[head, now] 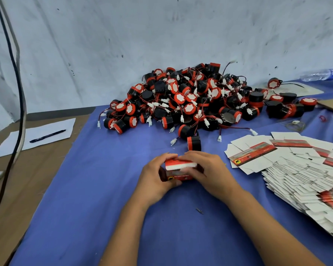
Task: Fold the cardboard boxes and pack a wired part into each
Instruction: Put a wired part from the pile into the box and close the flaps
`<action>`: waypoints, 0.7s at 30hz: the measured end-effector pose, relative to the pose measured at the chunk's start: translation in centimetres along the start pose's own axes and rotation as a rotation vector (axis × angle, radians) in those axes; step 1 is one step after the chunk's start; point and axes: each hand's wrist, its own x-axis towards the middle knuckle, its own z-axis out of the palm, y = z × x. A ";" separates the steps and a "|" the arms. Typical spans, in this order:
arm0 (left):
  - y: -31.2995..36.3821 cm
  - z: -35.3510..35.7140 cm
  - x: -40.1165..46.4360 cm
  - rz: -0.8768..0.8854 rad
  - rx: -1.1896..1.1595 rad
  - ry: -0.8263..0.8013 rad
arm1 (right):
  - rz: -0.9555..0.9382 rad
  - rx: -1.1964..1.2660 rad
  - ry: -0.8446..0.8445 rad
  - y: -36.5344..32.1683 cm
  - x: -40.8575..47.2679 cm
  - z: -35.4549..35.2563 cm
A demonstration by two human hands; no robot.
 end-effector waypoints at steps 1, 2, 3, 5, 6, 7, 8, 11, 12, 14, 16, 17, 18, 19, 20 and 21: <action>0.1 0.1 0.0 0.000 0.020 0.008 | 0.006 0.033 0.036 -0.1 0.0 -0.1; 0.2 0.2 -0.1 0.001 0.025 0.011 | 0.039 0.077 0.060 -0.3 0.0 -0.3; 0.2 0.2 -0.1 0.002 0.020 0.010 | 0.078 0.117 0.060 -0.4 -0.1 -0.3; 0.2 0.1 -0.1 -0.007 -0.007 0.009 | 0.134 0.133 0.007 -0.6 -0.2 -0.1; 0.1 0.1 0.0 -0.013 -0.025 0.008 | 0.148 0.126 -0.019 -0.7 -0.3 0.0; 0.1 0.1 0.0 -0.016 -0.038 0.009 | 0.157 0.126 -0.040 -0.7 -0.3 0.1; 0.1 0.1 0.0 -0.013 -0.042 0.011 | 0.163 0.127 -0.055 -0.9 -0.3 0.2; 0.0 0.2 0.0 -0.005 -0.042 0.015 | 0.184 0.134 -0.075 -1.1 -0.2 0.0; 0.0 0.2 0.0 0.000 -0.041 0.015 | 0.195 0.141 -0.085 -1.2 -0.2 0.0; -0.1 0.1 -0.1 0.016 -0.041 0.016 | 0.231 0.160 -0.114 -1.3 -0.2 0.0; -0.1 0.1 -0.1 0.020 -0.089 0.024 | 0.261 0.167 -0.137 -1.3 -0.2 0.0; 0.0 0.1 -0.1 0.018 -0.124 0.031 | 0.271 0.169 -0.146 -1.3 -0.2 0.0; 0.1 0.2 0.0 0.016 -0.149 0.038 | 0.276 0.169 -0.154 -1.4 -0.2 0.0; 0.1 0.2 0.0 0.017 -0.160 0.045 | 0.270 0.154 -0.156 -1.4 -0.2 0.0; 0.0 0.3 0.0 0.020 -0.163 0.050 | 0.247 0.118 -0.140 -1.4 -0.3 0.0; -0.1 0.3 0.0 0.024 -0.164 0.053 | 0.214 0.077 -0.104 -1.4 -0.3 0.0</action>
